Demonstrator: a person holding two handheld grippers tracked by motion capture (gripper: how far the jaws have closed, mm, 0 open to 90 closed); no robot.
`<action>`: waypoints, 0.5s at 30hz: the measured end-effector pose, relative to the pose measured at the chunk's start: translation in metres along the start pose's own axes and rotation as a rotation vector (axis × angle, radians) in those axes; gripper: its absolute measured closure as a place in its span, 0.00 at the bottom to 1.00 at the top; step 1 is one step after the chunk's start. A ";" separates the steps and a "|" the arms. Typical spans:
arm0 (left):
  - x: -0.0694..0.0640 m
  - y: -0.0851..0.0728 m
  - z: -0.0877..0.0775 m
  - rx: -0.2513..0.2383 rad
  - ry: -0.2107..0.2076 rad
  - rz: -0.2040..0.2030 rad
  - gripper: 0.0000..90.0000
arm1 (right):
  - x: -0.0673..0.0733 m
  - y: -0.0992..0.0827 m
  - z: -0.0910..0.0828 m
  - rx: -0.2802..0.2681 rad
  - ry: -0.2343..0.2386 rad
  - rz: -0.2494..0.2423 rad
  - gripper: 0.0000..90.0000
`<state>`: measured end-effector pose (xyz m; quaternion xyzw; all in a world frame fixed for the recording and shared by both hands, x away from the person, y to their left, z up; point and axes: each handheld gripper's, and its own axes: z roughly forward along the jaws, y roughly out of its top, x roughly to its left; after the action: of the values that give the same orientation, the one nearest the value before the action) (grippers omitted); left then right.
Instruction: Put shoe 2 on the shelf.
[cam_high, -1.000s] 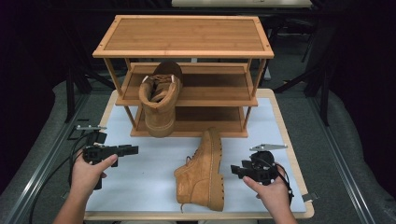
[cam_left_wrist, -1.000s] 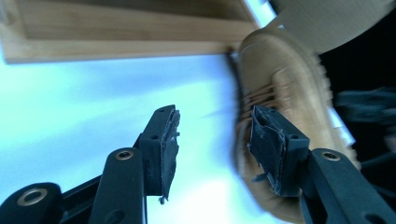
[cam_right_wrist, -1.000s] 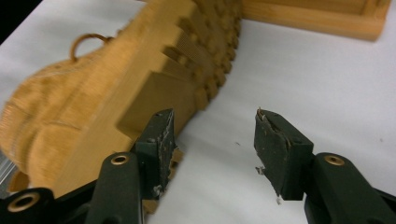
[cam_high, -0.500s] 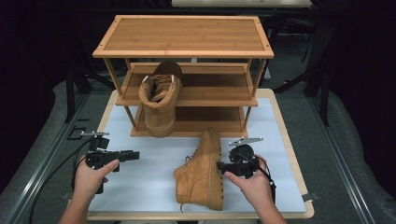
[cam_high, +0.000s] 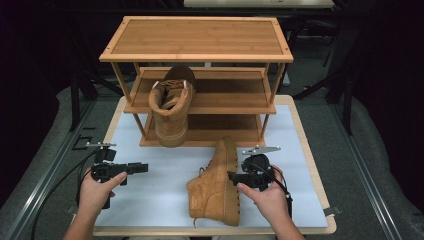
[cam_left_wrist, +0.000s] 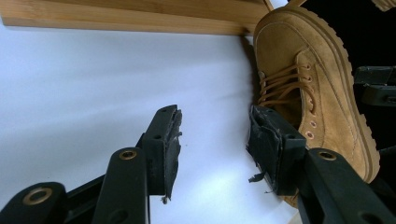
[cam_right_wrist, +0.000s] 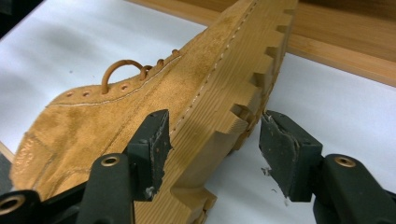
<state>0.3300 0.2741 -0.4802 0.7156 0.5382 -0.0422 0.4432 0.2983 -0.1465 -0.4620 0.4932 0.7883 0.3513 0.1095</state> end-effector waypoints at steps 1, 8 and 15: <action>0.000 0.000 0.000 0.001 0.001 0.001 0.58 | 0.000 0.000 0.002 0.012 0.006 0.002 0.46; 0.001 0.000 -0.001 -0.005 0.002 -0.004 0.58 | 0.011 0.003 -0.002 -0.066 -0.058 -0.053 0.54; 0.002 -0.001 -0.002 -0.007 0.002 -0.005 0.58 | 0.026 0.006 -0.002 -0.061 0.065 -0.123 0.97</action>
<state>0.3296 0.2765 -0.4804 0.7127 0.5407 -0.0409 0.4450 0.2885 -0.1236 -0.4525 0.4284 0.8093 0.3833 0.1202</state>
